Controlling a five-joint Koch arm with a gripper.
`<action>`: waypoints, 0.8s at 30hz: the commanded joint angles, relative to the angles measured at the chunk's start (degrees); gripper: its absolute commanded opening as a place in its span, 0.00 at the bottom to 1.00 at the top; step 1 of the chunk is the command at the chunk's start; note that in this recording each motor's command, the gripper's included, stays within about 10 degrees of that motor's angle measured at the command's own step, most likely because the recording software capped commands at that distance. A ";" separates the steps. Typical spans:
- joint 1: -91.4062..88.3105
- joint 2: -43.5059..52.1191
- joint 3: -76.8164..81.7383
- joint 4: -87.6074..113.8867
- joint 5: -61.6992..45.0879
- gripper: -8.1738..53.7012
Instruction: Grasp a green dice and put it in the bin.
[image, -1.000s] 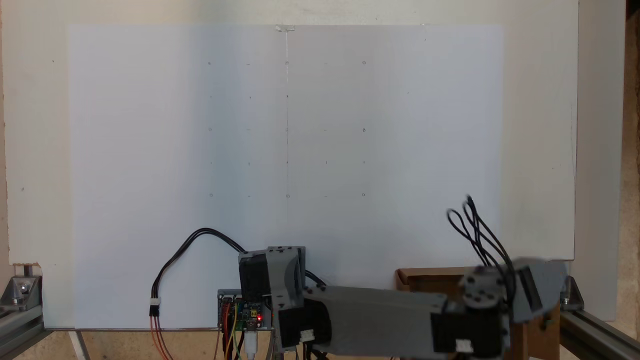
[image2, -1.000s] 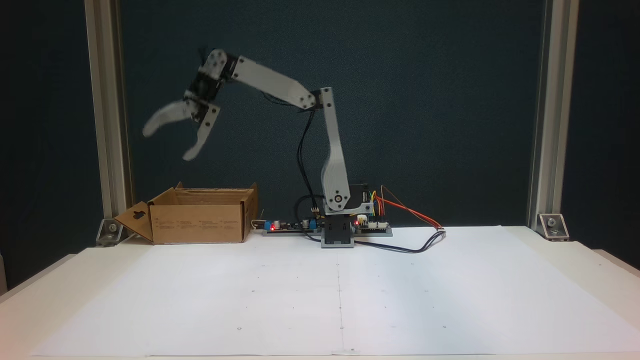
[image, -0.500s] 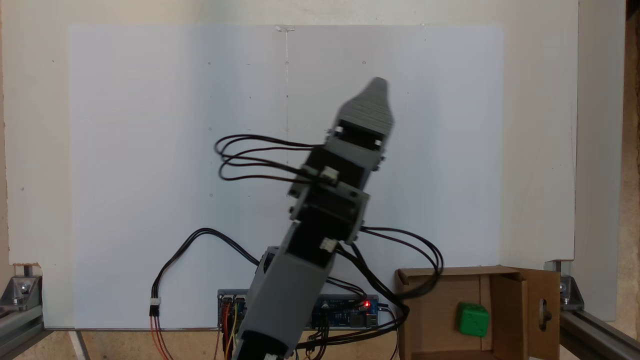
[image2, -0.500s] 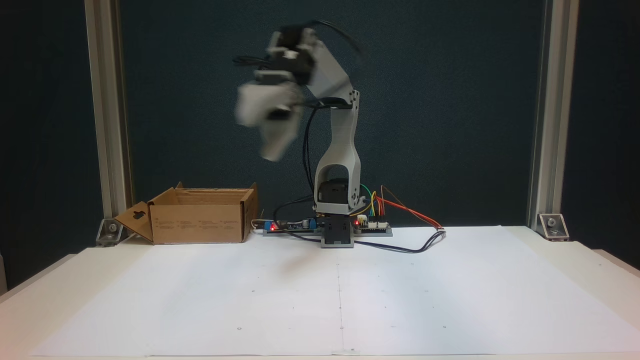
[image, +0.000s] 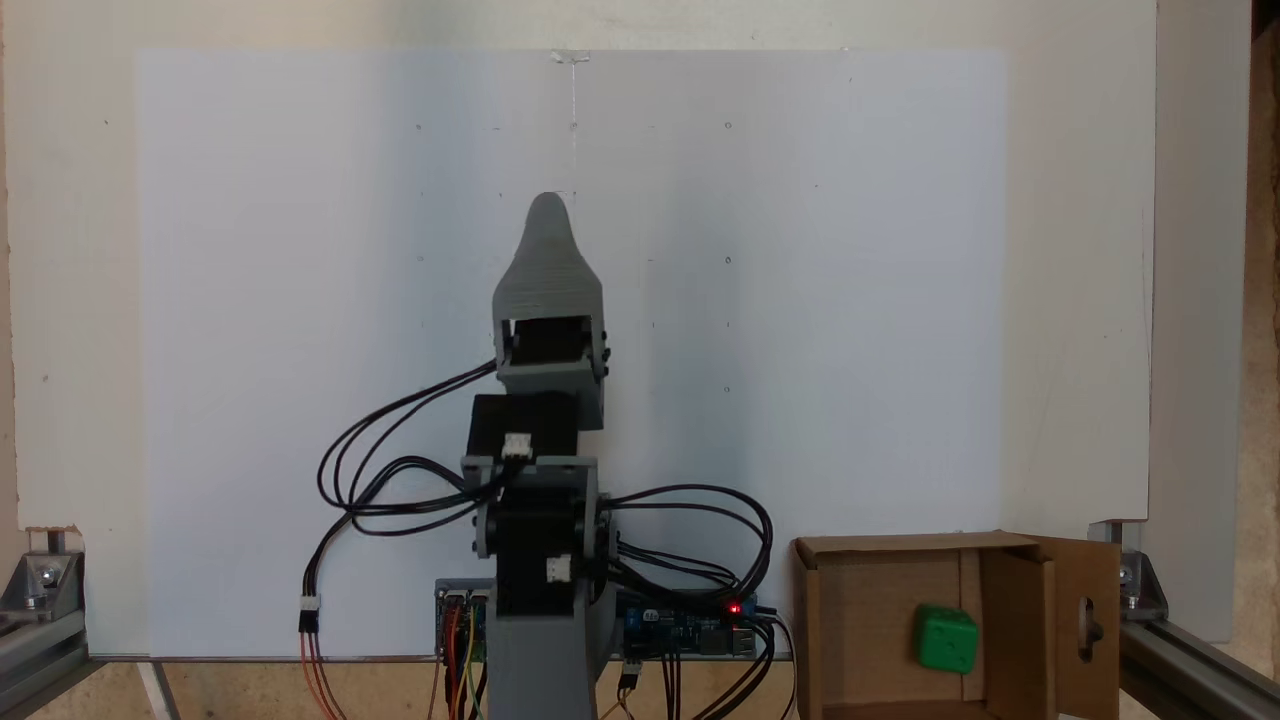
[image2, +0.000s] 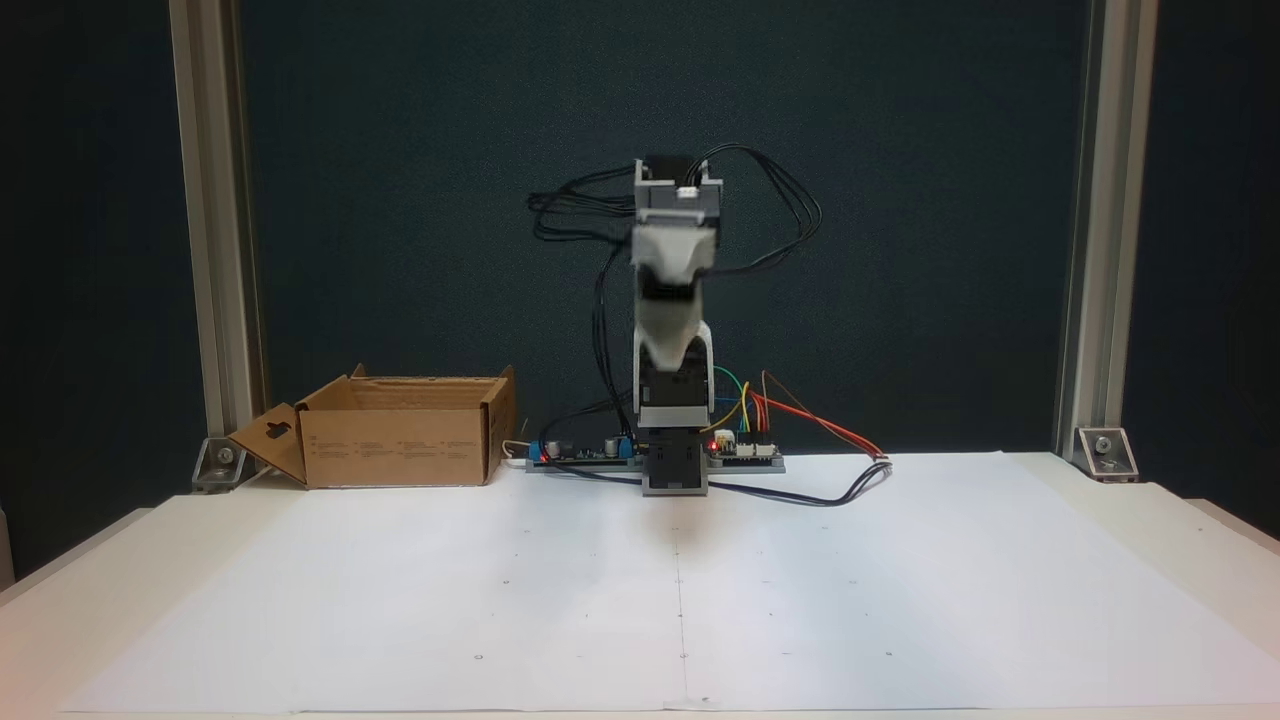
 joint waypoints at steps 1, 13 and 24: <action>-2.11 5.54 1.23 -8.35 3.16 0.85; -0.35 6.42 15.12 -38.74 2.64 0.86; 0.62 6.42 38.14 -64.49 1.67 0.84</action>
